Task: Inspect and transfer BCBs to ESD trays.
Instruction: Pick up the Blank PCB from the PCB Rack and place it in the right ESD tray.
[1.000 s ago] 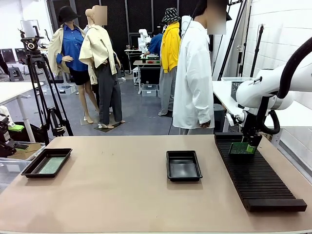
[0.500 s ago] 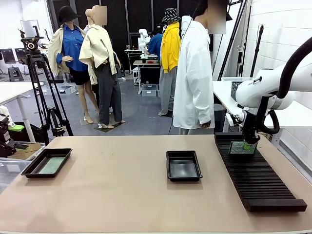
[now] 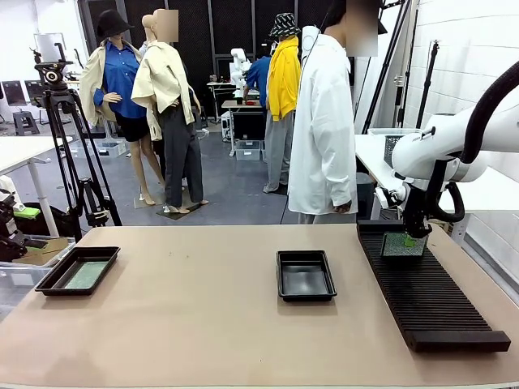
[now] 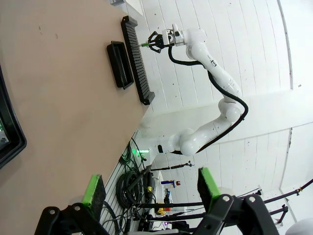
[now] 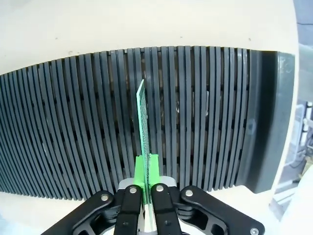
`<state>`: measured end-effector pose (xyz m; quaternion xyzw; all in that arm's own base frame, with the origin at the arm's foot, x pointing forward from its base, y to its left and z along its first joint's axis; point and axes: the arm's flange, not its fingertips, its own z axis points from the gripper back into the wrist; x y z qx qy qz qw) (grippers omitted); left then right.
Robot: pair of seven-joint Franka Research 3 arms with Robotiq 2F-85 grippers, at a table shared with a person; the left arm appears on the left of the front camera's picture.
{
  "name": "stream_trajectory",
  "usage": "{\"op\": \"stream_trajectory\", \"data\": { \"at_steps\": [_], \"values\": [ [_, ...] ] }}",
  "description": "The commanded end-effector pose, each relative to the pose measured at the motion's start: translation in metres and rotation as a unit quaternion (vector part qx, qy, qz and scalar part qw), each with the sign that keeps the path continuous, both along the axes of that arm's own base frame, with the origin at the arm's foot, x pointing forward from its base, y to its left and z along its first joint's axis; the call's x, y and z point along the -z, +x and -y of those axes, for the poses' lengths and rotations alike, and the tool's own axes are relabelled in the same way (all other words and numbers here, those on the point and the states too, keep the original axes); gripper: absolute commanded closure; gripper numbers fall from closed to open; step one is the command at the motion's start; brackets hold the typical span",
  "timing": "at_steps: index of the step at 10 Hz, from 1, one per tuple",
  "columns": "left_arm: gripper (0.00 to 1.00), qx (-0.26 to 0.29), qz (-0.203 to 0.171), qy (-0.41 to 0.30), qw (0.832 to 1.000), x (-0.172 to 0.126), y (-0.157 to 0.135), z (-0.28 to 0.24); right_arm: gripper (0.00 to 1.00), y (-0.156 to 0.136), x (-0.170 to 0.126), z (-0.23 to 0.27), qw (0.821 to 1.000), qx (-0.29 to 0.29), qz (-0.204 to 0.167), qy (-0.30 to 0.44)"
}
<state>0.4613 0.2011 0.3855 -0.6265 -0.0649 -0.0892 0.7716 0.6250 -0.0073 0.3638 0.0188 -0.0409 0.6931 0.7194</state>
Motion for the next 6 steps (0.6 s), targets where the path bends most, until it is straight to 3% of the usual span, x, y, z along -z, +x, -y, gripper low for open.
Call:
{"op": "stream_trajectory", "data": {
  "at_steps": [1,6],
  "values": [
    [0.00,-0.001,-0.005,0.006,1.000,-0.002,0.001,-0.002,1.00,0.001,-0.003,0.001,1.000,-0.006,-0.013,-0.007],
    [0.00,-0.001,-0.005,0.006,1.000,-0.002,0.001,-0.002,1.00,-0.020,-0.060,-0.018,0.999,0.042,-0.003,-0.013]
  ]
}}
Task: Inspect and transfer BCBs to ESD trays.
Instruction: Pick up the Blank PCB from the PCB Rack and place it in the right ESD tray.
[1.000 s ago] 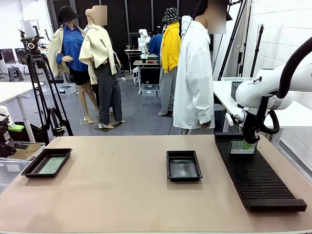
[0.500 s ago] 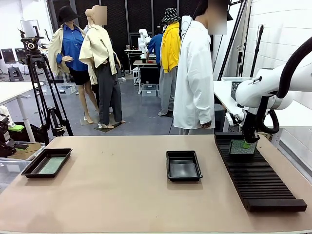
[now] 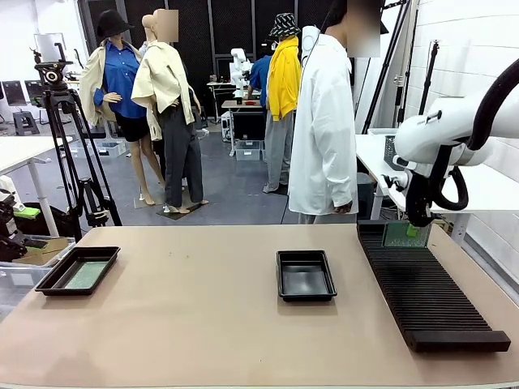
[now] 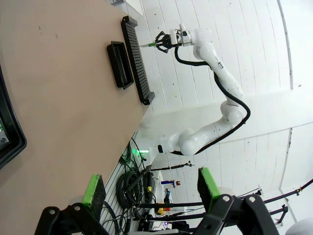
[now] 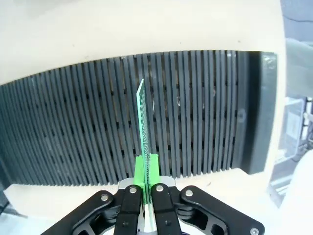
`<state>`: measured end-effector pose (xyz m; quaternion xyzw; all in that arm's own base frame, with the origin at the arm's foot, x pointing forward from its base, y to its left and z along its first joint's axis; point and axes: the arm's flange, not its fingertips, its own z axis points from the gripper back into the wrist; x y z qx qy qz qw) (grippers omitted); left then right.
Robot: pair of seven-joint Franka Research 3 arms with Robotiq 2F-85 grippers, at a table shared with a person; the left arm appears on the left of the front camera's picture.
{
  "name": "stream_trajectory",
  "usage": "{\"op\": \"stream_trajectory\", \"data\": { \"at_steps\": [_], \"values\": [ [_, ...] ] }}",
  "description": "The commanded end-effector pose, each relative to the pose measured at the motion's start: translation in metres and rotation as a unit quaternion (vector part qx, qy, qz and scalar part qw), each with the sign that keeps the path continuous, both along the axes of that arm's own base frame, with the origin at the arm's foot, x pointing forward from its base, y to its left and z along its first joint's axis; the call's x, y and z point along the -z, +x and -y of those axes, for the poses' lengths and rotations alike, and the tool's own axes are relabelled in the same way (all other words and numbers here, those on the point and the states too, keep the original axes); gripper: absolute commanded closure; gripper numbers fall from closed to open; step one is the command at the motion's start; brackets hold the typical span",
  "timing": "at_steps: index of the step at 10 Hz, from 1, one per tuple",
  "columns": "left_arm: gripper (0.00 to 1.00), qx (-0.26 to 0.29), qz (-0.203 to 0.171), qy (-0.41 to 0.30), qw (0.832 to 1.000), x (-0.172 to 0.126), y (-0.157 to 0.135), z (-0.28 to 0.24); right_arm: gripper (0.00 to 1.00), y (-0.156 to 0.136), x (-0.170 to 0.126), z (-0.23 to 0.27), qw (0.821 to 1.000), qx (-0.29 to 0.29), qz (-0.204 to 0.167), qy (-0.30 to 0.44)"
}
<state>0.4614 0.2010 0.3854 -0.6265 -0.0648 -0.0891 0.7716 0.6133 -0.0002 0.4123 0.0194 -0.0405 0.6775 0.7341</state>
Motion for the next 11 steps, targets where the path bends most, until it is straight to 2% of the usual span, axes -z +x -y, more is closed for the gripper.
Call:
{"op": "stream_trajectory", "data": {
  "at_steps": [1,5,7,8,10,11],
  "values": [
    [0.00,-0.001,-0.005,0.006,1.000,-0.002,0.001,-0.002,1.00,-0.018,-0.023,-0.017,0.999,0.040,0.000,-0.014],
    [0.00,-0.001,-0.005,0.006,1.000,-0.002,0.001,-0.002,1.00,-0.062,-0.046,-0.040,0.991,0.126,0.022,-0.037],
    [0.00,-0.001,-0.005,0.006,1.000,-0.002,0.001,-0.002,1.00,-0.074,-0.050,-0.044,0.988,0.150,0.018,-0.042],
    [0.00,-0.001,-0.005,0.006,1.000,-0.002,0.001,-0.002,1.00,-0.078,-0.052,-0.048,0.980,0.195,0.012,-0.030],
    [0.00,-0.001,-0.005,0.006,1.000,-0.002,0.001,-0.002,1.00,-0.086,-0.059,-0.059,0.949,0.315,0.012,0.010],
    [0.00,-0.001,-0.005,0.006,1.000,-0.002,0.001,-0.002,1.00,-0.090,-0.060,-0.064,0.925,0.378,0.011,0.036]
  ]
}}
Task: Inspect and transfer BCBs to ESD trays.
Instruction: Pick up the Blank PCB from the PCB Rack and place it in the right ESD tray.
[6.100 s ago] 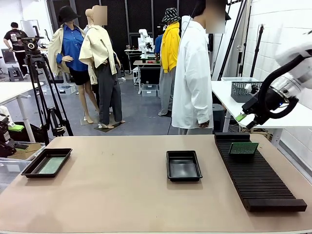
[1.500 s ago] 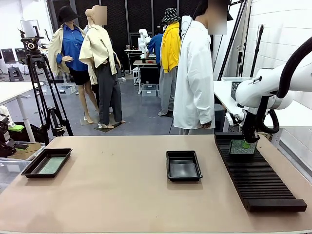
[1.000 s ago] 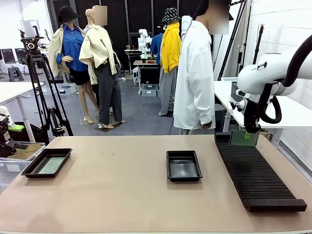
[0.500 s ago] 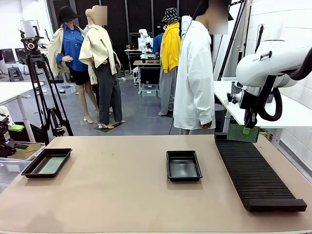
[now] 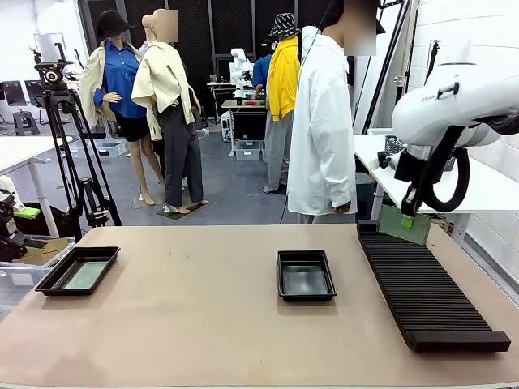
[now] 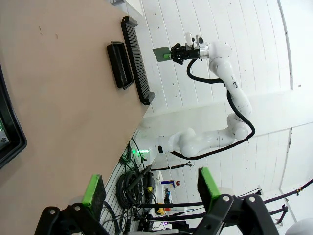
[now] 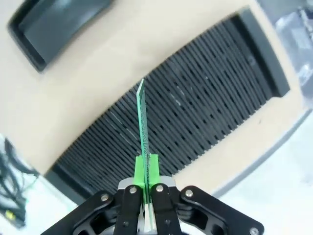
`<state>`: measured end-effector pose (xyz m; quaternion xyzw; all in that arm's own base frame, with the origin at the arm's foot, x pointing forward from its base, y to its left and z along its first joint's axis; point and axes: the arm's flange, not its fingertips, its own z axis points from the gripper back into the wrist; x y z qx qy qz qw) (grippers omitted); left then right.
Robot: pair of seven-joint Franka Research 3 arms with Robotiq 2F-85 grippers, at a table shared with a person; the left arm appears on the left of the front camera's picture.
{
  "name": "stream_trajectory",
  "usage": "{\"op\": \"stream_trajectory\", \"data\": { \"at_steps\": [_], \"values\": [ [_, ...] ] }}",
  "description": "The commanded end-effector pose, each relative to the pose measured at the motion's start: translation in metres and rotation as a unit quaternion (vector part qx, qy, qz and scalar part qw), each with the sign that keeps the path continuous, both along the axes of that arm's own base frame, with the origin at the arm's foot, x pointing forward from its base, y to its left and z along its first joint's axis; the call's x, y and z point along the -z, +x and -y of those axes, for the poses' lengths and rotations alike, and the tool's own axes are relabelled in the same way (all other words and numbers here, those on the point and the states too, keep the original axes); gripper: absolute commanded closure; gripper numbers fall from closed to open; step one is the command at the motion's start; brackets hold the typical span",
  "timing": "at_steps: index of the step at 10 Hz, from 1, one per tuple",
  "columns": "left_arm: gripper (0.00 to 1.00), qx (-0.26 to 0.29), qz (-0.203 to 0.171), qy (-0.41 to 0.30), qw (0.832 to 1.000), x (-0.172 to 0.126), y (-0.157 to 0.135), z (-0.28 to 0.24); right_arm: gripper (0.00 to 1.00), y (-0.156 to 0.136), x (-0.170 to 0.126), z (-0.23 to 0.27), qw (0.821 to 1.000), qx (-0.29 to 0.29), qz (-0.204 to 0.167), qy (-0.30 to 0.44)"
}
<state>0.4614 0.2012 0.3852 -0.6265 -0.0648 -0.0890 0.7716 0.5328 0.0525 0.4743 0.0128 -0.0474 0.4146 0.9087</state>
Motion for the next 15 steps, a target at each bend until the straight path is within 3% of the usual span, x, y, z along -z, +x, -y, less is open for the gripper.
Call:
{"op": "stream_trajectory", "data": {
  "at_steps": [1,2,5,6,7,12,15],
  "values": [
    [0.00,-0.001,-0.005,0.006,1.000,-0.002,0.001,-0.001,1.00,-0.015,0.001,-0.017,0.988,0.147,0.025,0.050],
    [0.00,-0.001,-0.005,0.006,1.000,-0.002,0.001,-0.001,1.00,-0.020,-0.002,-0.024,0.975,0.210,0.015,0.071],
    [0.00,-0.001,-0.005,0.006,1.000,-0.002,0.001,-0.001,1.00,-0.026,-0.009,-0.032,0.951,0.289,-0.014,0.112],
    [0.00,-0.001,-0.005,0.006,1.000,-0.002,0.001,-0.001,1.00,-0.027,-0.010,-0.036,0.941,0.316,-0.041,0.117],
    [0.00,-0.001,-0.005,0.006,1.000,-0.002,0.001,-0.001,1.00,-0.029,-0.009,-0.040,0.922,0.358,-0.055,0.136],
    [0.00,-0.001,-0.005,0.006,1.000,-0.002,0.001,-0.001,1.00,-0.034,0.000,-0.044,0.859,0.436,-0.086,0.256],
    [0.00,-0.001,-0.005,0.006,1.000,-0.002,0.001,-0.001,1.00,-0.036,0.017,-0.052,0.838,0.440,-0.117,0.303]
  ]
}}
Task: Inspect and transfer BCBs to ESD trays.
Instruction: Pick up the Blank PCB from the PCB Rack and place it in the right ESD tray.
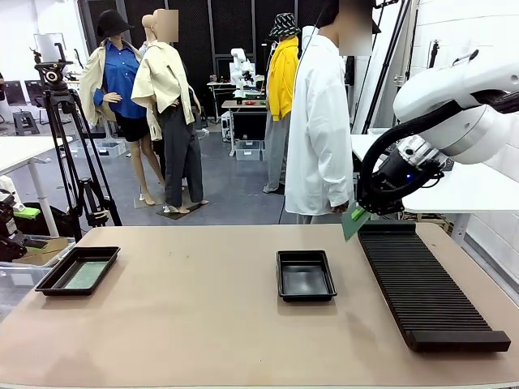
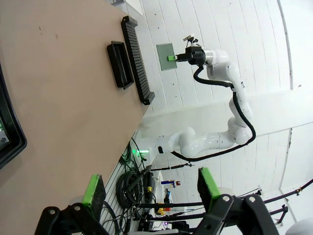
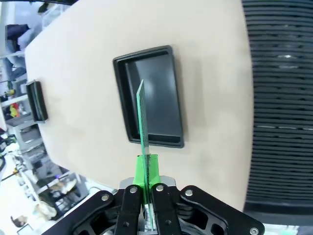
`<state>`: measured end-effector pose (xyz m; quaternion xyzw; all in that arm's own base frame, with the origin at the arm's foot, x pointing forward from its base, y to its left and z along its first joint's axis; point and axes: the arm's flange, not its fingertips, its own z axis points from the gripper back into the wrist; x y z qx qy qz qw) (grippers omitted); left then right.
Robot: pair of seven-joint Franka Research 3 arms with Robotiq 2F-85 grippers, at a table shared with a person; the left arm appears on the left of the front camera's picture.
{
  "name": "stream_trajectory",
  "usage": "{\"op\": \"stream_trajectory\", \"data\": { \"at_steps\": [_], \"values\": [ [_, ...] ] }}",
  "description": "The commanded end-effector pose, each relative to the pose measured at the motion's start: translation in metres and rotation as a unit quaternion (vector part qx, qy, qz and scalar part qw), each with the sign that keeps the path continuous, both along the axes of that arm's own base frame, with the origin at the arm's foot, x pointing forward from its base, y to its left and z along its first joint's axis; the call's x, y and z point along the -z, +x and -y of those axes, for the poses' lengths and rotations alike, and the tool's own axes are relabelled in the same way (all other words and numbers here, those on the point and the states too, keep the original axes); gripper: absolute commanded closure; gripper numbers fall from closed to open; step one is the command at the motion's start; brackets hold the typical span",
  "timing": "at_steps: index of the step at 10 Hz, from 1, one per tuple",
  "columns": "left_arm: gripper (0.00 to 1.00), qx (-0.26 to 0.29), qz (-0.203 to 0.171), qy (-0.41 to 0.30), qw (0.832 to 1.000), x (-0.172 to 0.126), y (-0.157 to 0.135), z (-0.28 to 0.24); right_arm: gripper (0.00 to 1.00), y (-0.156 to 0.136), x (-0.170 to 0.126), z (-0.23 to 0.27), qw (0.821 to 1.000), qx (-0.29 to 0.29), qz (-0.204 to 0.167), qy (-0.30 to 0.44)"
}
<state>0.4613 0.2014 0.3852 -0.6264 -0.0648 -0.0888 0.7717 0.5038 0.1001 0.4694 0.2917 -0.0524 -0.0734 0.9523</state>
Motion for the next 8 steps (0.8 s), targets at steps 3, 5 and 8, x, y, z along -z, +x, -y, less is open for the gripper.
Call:
{"op": "stream_trajectory", "data": {
  "at_steps": [3,5,8],
  "values": [
    [0.00,-0.001,-0.005,0.005,1.000,-0.002,0.001,-0.001,1.00,-0.009,0.032,-0.020,0.998,-0.024,0.007,0.051],
    [0.00,-0.001,-0.005,0.005,1.000,-0.002,0.001,-0.001,1.00,-0.008,0.048,-0.033,0.998,-0.037,0.001,0.059],
    [0.00,-0.001,-0.005,0.005,1.000,-0.002,0.001,-0.001,1.00,0.001,0.072,-0.054,0.997,-0.038,-0.002,0.063]
  ]
}}
